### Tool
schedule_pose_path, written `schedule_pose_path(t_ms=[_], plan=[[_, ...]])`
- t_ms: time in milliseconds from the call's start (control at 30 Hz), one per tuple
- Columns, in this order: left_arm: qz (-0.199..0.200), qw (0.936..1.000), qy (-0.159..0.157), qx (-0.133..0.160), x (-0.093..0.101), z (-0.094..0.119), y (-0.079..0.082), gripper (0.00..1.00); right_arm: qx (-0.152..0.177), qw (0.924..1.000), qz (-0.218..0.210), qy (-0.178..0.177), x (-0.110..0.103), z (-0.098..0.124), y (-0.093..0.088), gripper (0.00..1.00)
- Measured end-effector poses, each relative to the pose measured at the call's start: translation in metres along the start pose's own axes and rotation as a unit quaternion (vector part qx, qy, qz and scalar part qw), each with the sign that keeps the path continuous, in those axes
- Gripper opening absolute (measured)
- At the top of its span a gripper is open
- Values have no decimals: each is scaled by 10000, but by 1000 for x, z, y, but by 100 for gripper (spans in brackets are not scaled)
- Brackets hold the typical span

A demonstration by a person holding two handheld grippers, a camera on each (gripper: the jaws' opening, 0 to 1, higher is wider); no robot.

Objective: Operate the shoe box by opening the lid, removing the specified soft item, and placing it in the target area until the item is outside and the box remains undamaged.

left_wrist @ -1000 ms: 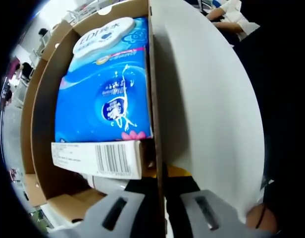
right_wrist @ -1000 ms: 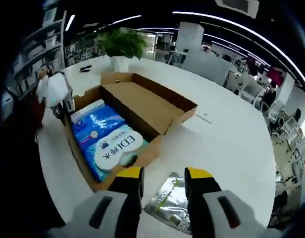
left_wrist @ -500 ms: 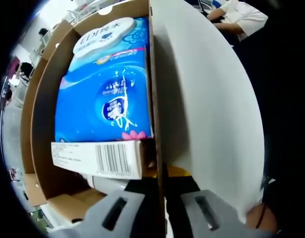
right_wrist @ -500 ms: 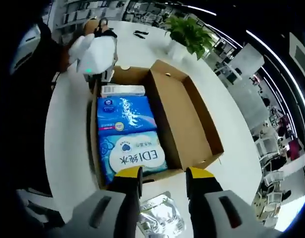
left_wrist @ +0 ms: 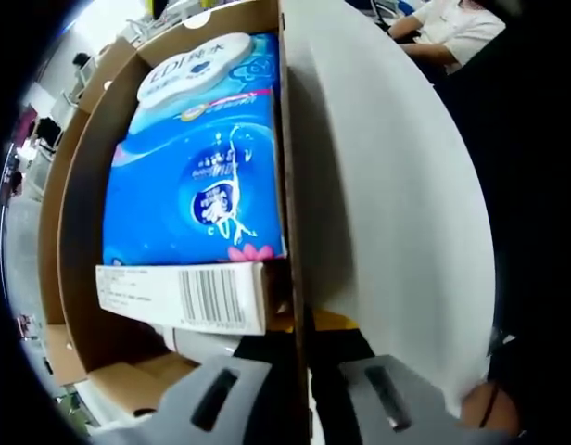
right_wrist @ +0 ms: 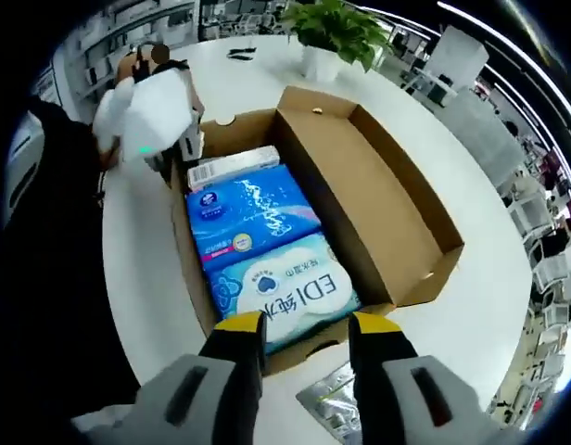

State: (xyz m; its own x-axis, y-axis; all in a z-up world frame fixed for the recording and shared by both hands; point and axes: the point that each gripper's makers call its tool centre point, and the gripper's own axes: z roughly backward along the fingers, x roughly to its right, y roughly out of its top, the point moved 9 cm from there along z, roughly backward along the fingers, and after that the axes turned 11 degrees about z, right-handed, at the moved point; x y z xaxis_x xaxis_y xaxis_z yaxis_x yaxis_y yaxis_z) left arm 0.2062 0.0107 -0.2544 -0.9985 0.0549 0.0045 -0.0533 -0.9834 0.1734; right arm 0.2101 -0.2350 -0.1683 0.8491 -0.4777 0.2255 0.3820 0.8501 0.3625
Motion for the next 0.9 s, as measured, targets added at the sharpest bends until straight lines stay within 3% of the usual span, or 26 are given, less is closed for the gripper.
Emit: schedule_pose_path(t_ms=[67,167,300,367,433,500,567,600,700,733,900], plan=[[15,10000,-10,-4,0,0,1,2,-137,9985,-535,65,-5,-9,1,36],[12,10000,1,0,2,-1,1,2,-293,9954,-874,266,-13,-17,5,38],[27,10000,-6,-14,0,-1,0,2,-478,9899,-1330,68,-16,-24,12,46],[8,10000,-5,-1,0,-1,0,2,-565,9812,-1845,54,-17,-28,14,49],[-9,10000,4,-2,-1,-1,0,2,-551,9748,-2154,165,-7,-35,19,49],[-5,10000,12,-10,-1,0,0,2,-557,9683,-2434,110,-13,-37,18,51],[-14,10000,25,-20,-1,-1,0,2,-557,9658,-2529,79,-13,-41,18,50],[-16,10000,37,-27,-1,0,0,2,-591,9601,-2732,26,-13,-43,20,51],[29,10000,56,-54,-2,0,0,2,-665,9545,-2908,41,-16,-45,25,56],[32,10000,63,-64,-2,0,0,2,-692,9493,-3066,-32,-17,-46,28,58],[-21,9999,114,-83,-1,0,0,2,-860,9443,-3168,-211,-14,-52,29,57]])
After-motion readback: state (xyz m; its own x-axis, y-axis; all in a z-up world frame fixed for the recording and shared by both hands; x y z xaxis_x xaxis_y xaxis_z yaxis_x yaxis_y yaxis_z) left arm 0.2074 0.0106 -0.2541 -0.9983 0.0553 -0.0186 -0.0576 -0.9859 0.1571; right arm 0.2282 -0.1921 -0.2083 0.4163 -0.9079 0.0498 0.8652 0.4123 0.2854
